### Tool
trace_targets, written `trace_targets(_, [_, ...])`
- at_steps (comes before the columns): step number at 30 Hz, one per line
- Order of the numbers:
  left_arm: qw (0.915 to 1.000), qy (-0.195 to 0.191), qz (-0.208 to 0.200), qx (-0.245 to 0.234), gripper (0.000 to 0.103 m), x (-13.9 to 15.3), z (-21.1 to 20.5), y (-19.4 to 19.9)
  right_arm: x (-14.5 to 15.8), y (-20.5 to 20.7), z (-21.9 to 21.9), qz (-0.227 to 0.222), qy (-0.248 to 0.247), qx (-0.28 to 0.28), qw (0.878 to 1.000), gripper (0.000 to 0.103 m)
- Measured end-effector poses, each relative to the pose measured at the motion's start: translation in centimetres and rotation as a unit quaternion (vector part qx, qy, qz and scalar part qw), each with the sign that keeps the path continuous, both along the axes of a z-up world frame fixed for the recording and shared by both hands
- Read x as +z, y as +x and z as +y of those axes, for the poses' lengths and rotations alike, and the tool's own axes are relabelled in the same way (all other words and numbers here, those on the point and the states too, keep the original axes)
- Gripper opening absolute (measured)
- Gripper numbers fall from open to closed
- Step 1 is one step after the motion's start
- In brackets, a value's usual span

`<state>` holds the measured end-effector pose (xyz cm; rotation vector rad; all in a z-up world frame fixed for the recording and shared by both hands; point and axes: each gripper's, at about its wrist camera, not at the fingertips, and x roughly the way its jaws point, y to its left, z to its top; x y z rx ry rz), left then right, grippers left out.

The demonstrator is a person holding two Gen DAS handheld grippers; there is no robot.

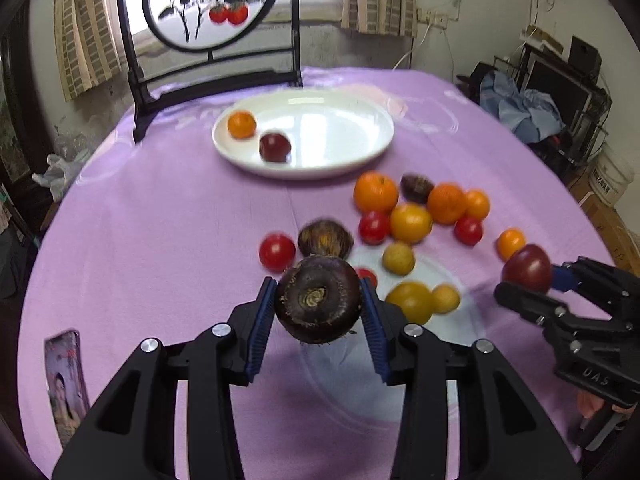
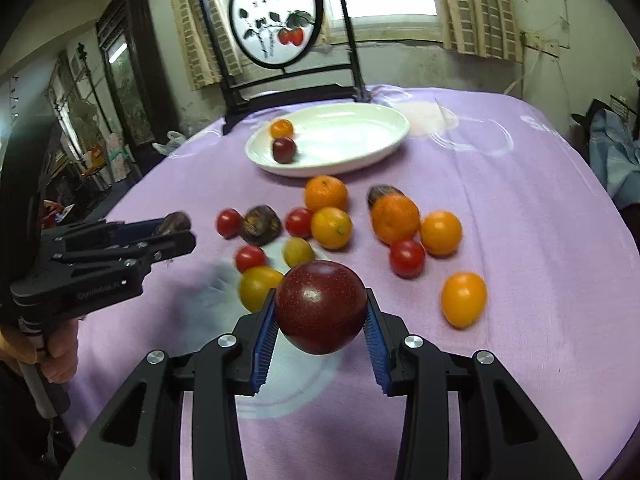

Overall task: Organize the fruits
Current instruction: 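Lower both held fruits onto the white plate and open both tools, then move both tools back over the remaining fruits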

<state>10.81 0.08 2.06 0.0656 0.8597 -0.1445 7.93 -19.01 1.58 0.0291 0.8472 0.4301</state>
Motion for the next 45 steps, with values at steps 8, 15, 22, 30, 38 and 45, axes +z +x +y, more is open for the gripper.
trace_targets(8, [0.9989, -0.014, -0.035, 0.026, 0.041, 4.6, 0.3, 7.5, 5.6, 6.2, 2.4, -0.058, -0.037, 0.017, 0.997, 0.041])
trace_targets(15, [0.9972, 0.007, -0.006, 0.074, 0.041, 2.1, 0.5, 17.1, 3.4, 15.4, 5.6, -0.03, -0.103, 0.003, 0.994, 0.041])
trace_targets(22, [0.9955, 0.017, 0.018, 0.091, 0.041, -1.4, 0.4, 23.6, -0.6, 20.3, 6.9, 0.017, -0.125, 0.01, 0.992, 0.042])
trace_targets(30, [0.993, 0.004, -0.002, 0.118, 0.086, -1.9, -0.1, 24.0, -1.3, 21.9, 6.5, 0.019, -0.102, -0.008, 0.995, 0.067])
trace_targets(38, [0.9949, 0.032, -0.054, 0.079, 0.096, 2.2, -2.2, 16.4, 0.8, 16.4, 2.9, 0.012, -0.053, -0.024, 0.998, 0.069])
trace_targets(45, [0.9968, 0.002, -0.016, 0.078, 0.098, 0.7, -2.1, 9.4, 1.0, 9.9, 1.0, 0.031, -0.024, -0.006, 0.999, 0.075])
